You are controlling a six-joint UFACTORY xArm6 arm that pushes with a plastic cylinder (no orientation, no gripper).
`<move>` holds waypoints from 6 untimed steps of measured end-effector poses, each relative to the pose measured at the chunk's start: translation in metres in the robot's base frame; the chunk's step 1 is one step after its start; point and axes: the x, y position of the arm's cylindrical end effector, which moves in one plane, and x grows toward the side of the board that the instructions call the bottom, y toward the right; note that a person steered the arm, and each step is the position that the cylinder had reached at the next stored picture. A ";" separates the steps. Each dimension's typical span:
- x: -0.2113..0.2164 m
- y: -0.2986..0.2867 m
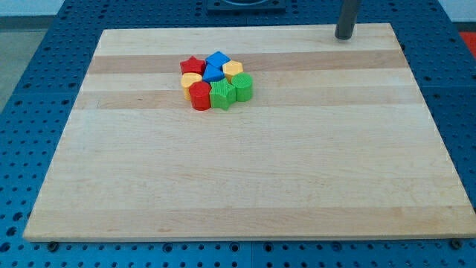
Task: Point at the yellow hexagon
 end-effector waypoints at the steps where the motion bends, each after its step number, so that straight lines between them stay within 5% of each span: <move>1: 0.000 0.000; 6: 0.052 -0.159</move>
